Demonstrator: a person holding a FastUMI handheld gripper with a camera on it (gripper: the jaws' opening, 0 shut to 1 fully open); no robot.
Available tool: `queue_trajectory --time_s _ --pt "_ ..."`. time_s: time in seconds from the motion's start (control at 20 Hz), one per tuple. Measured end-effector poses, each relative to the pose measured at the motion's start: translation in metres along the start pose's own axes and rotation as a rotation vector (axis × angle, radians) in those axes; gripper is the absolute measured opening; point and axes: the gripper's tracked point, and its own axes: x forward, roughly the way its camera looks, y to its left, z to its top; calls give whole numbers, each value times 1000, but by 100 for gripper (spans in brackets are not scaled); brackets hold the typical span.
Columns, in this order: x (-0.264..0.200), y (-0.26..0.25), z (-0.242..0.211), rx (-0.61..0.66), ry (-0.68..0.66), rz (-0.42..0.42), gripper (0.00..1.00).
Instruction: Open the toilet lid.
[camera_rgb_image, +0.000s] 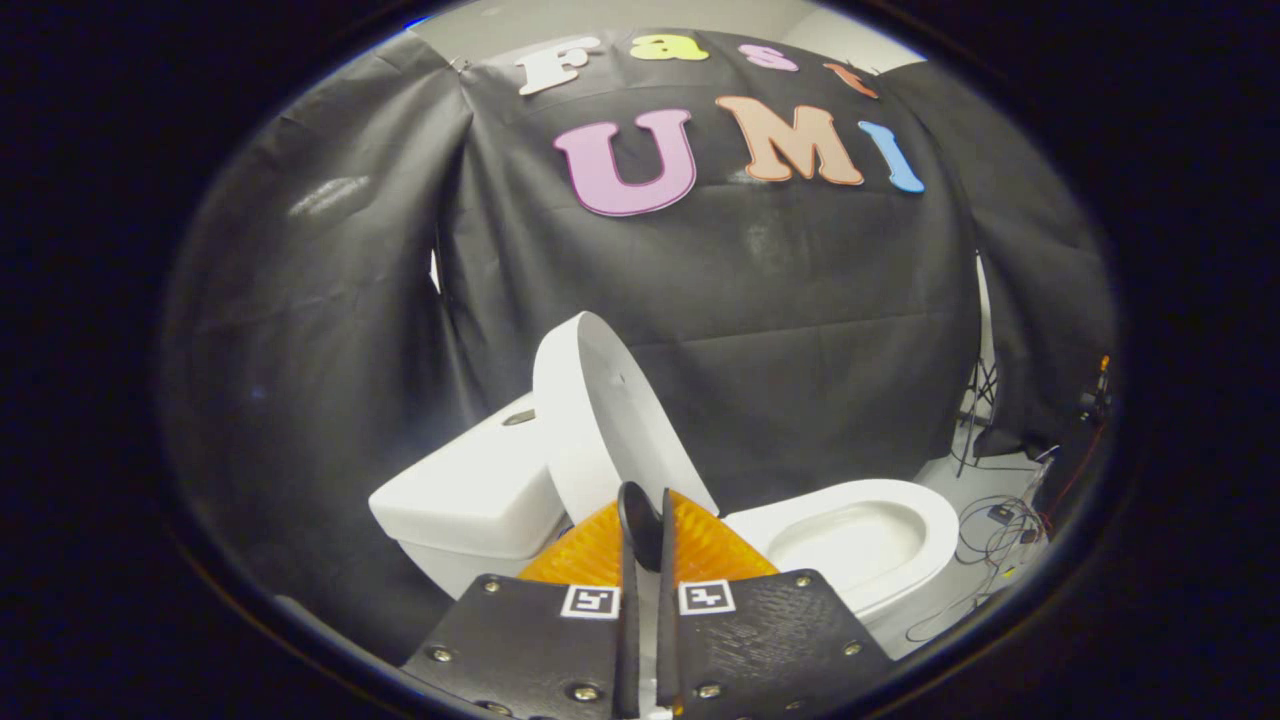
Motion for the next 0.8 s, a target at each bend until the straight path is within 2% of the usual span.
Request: queue_trajectory --time_s 0.45,0.6,0.65,0.75,0.8 --pt "-1 -3 2 -2 4 35 7" --pt "3 -3 3 -25 -2 85 7" --pt "3 1 8 -24 -21 135 7" --pt "2 11 16 24 -41 226 25" --pt "-1 15 22 32 -61 264 28"
